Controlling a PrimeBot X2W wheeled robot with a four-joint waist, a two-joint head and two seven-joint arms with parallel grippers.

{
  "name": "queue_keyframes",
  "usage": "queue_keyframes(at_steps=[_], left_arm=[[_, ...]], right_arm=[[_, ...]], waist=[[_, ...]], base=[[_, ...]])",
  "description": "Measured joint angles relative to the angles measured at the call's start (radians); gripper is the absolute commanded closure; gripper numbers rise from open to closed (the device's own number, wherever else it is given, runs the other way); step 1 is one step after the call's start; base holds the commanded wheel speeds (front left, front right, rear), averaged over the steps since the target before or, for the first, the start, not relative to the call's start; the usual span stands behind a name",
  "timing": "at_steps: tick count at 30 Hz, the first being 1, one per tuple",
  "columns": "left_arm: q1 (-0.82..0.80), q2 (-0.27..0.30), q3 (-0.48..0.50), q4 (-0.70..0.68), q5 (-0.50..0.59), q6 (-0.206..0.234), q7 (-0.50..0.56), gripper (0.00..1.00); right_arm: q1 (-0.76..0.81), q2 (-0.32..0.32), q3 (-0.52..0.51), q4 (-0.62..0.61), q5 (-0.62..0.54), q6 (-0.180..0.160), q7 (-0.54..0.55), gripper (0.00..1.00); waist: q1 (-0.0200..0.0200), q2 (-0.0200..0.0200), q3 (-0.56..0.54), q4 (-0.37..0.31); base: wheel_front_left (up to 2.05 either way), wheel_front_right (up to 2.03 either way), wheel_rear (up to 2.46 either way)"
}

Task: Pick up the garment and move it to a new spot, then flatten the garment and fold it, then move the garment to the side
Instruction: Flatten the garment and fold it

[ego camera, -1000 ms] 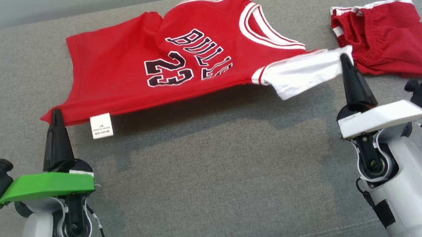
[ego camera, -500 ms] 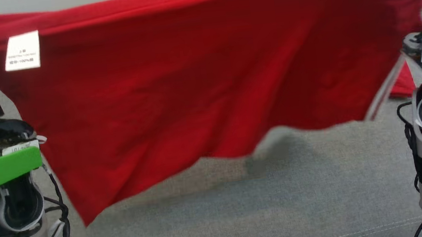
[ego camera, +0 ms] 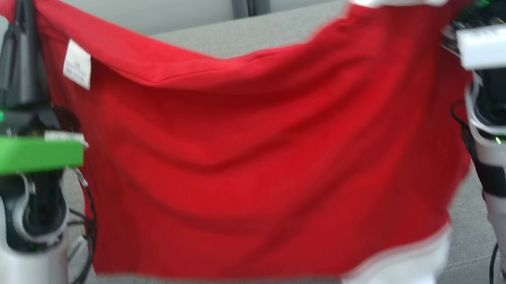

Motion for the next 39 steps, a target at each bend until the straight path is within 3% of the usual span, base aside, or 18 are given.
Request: queue_keyframes(at_steps=[4, 6, 8, 11, 15, 20, 24, 26, 27, 33, 39], left_arm=[[-0.160, 0.053, 0.036, 0.132, 0.057, 0.042, 0.039, 1.00], [-0.288, 0.072, 0.076, 0.141, 0.082, 0.067, 0.030, 1.00], [-0.423, 0.054, 0.081, 0.139, 0.074, 0.074, 0.016, 1.00], [-0.487, 0.015, 0.069, 0.148, 0.058, 0.075, 0.018, 1.00], [-0.381, 0.023, 0.049, 0.238, 0.050, 0.075, 0.046, 1.00], [-0.141, -0.003, 0.010, 0.356, 0.043, 0.075, 0.049, 1.00], [-0.016, -0.031, 0.014, 0.422, 0.042, 0.072, -0.005, 1.00], [0.004, -0.040, 0.016, 0.435, 0.040, 0.069, -0.021, 1.00], [0.033, -0.062, 0.014, 0.468, 0.020, 0.049, -0.045, 1.00], [0.075, -0.080, 0.051, 0.535, 0.003, 0.017, -0.139, 1.00], [0.106, -0.081, 0.074, 0.563, -0.003, -0.019, -0.181, 1.00]], right_arm=[[-0.222, -0.006, 0.053, 0.199, -0.083, -0.024, 0.054, 1.00], [-0.376, 0.001, 0.014, 0.212, -0.132, -0.056, 0.043, 1.00], [-0.507, -0.001, -0.039, 0.206, -0.133, -0.077, 0.012, 1.00], [-0.542, -0.017, -0.049, 0.224, -0.132, -0.079, 0.003, 1.00], [-0.426, -0.007, 0.011, 0.293, -0.112, -0.059, 0.018, 1.00], [-0.139, -0.002, 0.084, 0.373, -0.048, -0.025, 0.060, 1.00], [0.085, 0.014, 0.135, 0.443, -0.010, -0.013, 0.066, 1.00], [0.122, 0.015, 0.143, 0.454, -0.004, -0.007, 0.057, 1.00], [0.171, 0.018, 0.139, 0.464, 0.018, 0.000, 0.025, 1.00], [0.197, 0.018, 0.138, 0.444, 0.055, 0.019, -0.071, 1.00], [0.252, 0.018, 0.176, 0.436, 0.064, 0.021, -0.076, 1.00]], waist=[[0.0000, 0.0000, 0.047, 0.010], [0.0000, -0.0001, 0.065, 0.014], [0.0000, 0.0000, 0.080, 0.020], [0.0000, 0.0001, 0.093, 0.034], [0.0000, 0.0000, 0.118, 0.040], [0.0000, 0.0000, 0.157, 0.041], [0.0000, 0.0000, 0.193, 0.041], [0.0000, 0.0000, 0.201, 0.040], [0.0000, 0.0000, 0.214, 0.037], [0.0000, 0.0000, 0.208, 0.026], [0.0000, 0.0000, 0.169, 0.015]], base=[[0.00, 0.00, 0.00], [0.00, 0.00, 0.00], [0.00, 0.00, 0.00], [0.00, 0.00, 0.00], [0.00, 0.00, 0.00], [0.00, 0.00, 0.00], [0.00, 0.00, 0.00], [0.00, 0.00, 0.00], [0.00, 0.00, 0.00], [0.00, 0.00, 0.00], [0.00, 0.00, 0.00]])
